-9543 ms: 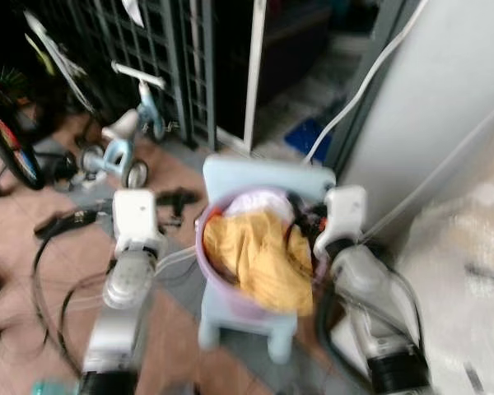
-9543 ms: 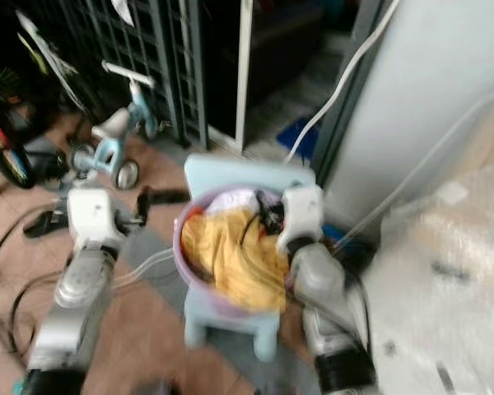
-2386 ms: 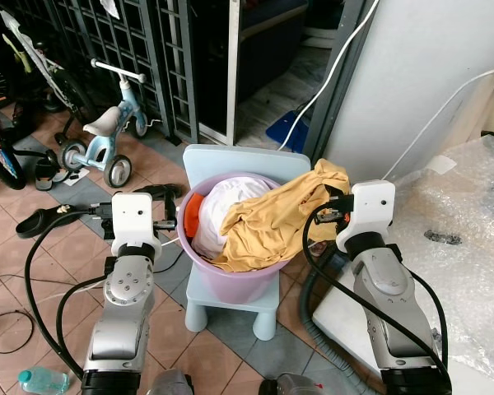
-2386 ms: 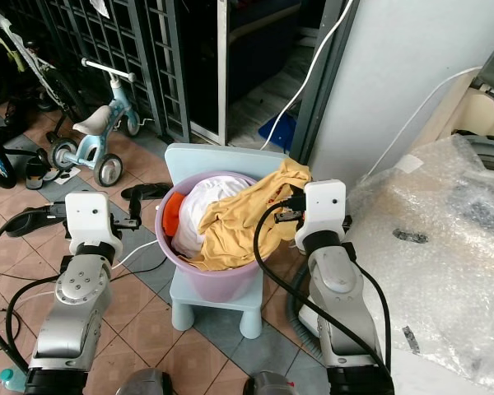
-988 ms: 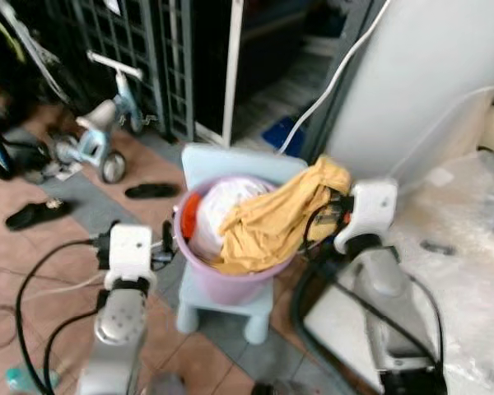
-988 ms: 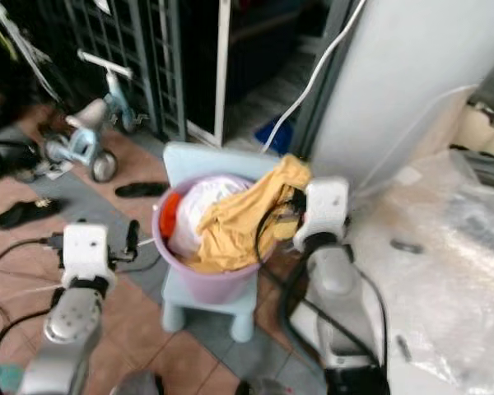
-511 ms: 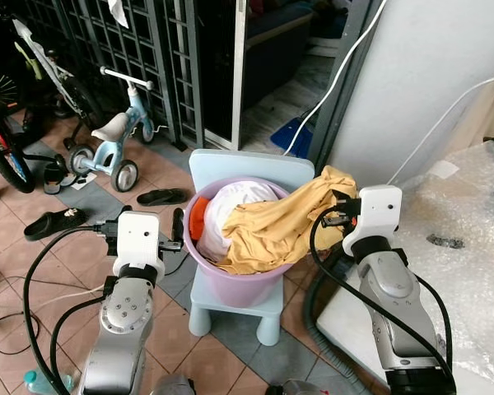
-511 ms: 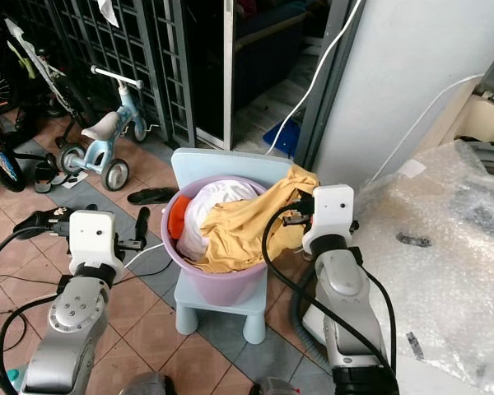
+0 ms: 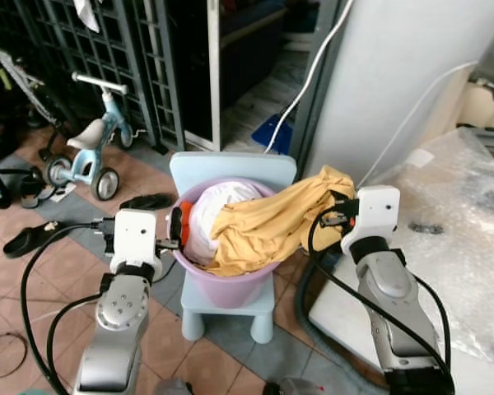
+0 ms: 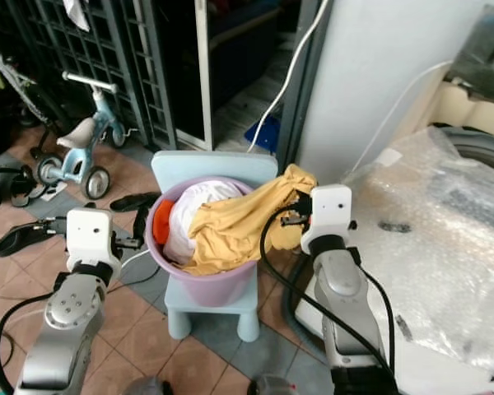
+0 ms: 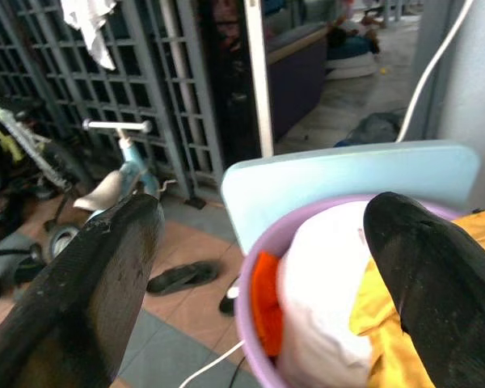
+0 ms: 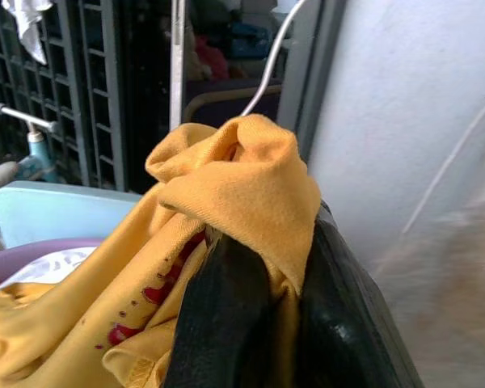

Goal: Clothes washing

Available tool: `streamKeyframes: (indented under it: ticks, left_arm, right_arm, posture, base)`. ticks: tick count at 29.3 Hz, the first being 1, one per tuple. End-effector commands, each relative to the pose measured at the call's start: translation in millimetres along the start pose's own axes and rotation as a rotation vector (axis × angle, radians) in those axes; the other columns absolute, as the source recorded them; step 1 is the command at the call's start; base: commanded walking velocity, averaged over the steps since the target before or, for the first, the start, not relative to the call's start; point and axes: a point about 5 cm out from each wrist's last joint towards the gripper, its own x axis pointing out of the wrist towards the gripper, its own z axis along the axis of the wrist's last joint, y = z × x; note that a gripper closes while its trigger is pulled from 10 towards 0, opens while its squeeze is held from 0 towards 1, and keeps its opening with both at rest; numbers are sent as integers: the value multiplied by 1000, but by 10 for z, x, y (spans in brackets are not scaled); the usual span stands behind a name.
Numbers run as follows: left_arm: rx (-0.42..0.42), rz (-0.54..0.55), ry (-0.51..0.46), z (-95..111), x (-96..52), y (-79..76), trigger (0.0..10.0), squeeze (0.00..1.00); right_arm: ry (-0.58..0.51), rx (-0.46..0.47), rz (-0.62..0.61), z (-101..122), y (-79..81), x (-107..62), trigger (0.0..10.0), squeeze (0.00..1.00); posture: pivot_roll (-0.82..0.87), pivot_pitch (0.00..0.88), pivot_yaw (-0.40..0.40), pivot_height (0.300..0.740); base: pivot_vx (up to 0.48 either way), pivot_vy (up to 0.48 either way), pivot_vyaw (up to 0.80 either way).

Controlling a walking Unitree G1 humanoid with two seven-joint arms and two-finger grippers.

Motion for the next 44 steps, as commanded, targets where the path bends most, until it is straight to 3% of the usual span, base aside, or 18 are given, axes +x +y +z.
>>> streamKeyframes:
  ticks: [1, 16, 23, 44]
  left_arm:
    - [-1, -20, 12, -13, 20, -33, 10000, 0]
    - [-5, -24, 10, -3, 54, -44, 10000, 0]
    - [-10, -23, 14, -10, 67, -44, 10000, 0]
    - [-124, 49, 61, -48, 44, 83, 10000, 0]
  right_arm:
    - [-37, -15, -23, 80, -78, 41, 10000, 0]
    - [-49, -25, -20, 104, -64, 73, 10000, 0]
    - [-68, -30, -18, 162, -75, 120, 10000, 0]
    - [-112, -80, 126, 231, 52, 140, 10000, 0]
  posture:
    - [-38, 0, 0, 740]
    - [-45, 0, 1, 740]
    - [-51, 0, 0, 740]
    - [-53, 0, 1, 740]
  base:
    - [0, -364, 0]
    - [0, -480, -683]
    - [0, -421, -122]
    - [0, -11, 0]
